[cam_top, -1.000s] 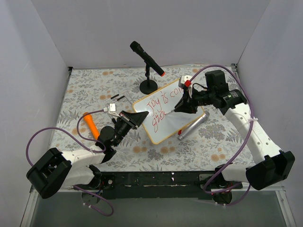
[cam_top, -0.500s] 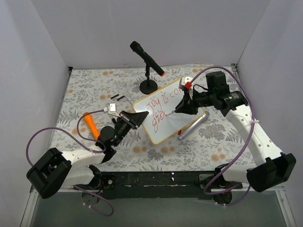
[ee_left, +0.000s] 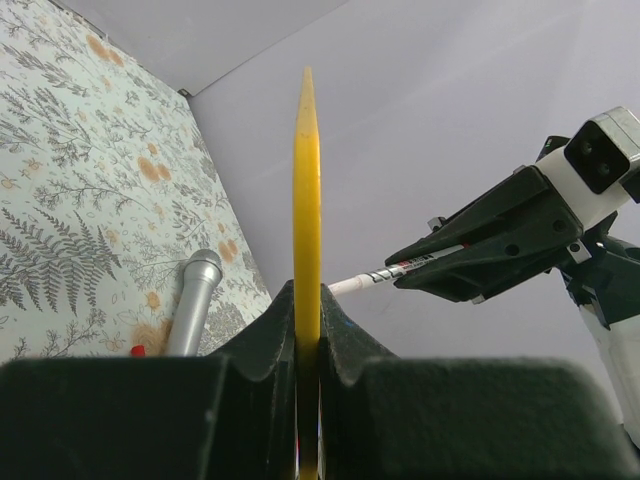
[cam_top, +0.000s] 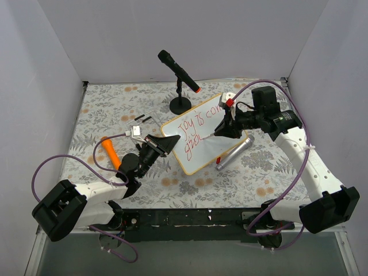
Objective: Write a sentence on the whiteboard
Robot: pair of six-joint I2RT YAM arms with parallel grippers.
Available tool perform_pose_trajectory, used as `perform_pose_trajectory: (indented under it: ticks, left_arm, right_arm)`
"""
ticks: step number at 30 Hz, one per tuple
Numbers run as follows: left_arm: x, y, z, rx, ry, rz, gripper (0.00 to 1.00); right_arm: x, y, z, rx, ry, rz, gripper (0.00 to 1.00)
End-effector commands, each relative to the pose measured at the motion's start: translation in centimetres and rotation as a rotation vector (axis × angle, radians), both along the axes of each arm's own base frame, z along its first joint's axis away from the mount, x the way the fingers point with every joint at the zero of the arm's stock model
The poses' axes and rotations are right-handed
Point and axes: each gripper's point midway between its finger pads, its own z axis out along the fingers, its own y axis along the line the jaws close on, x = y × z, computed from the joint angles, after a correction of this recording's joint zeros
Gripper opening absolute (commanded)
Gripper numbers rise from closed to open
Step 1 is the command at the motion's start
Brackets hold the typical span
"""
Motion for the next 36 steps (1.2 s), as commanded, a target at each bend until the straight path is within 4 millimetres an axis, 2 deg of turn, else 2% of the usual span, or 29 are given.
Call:
perform_pose_trajectory:
  ticks: [1, 11, 16, 30, 36]
  left_arm:
    - [-1.4, 1.0, 6.3, -0.175, -0.139, -0.017, 0.00]
    - [-1.3, 0.8, 6.3, -0.172, -0.138, -0.021, 0.00]
    - [-1.3, 0.7, 6.2, -0.173, -0.136, -0.024, 0.00]
    - [-1.2, 0.6, 6.0, -0.172, -0.135, -0.025, 0.00]
    - [-1.1, 0.8, 6.1, -0.168, -0.136, -0.016, 0.00]
  right_arm:
    - [1.0, -0.3, 1.3, -0.001, -0.040, -0.026, 0.01]
    - [2.6, 0.3, 2.5, 0.026, -0.057, -0.037, 0.01]
    - [3.2, 0.5, 2.4, 0.030, -0.046, -0.045, 0.01]
    - [3.3, 0.7, 2.4, 0.038, -0.036, -0.044, 0.01]
    - [2.6, 0.3, 1.4, 0.023, -0.027, -0.043, 0.01]
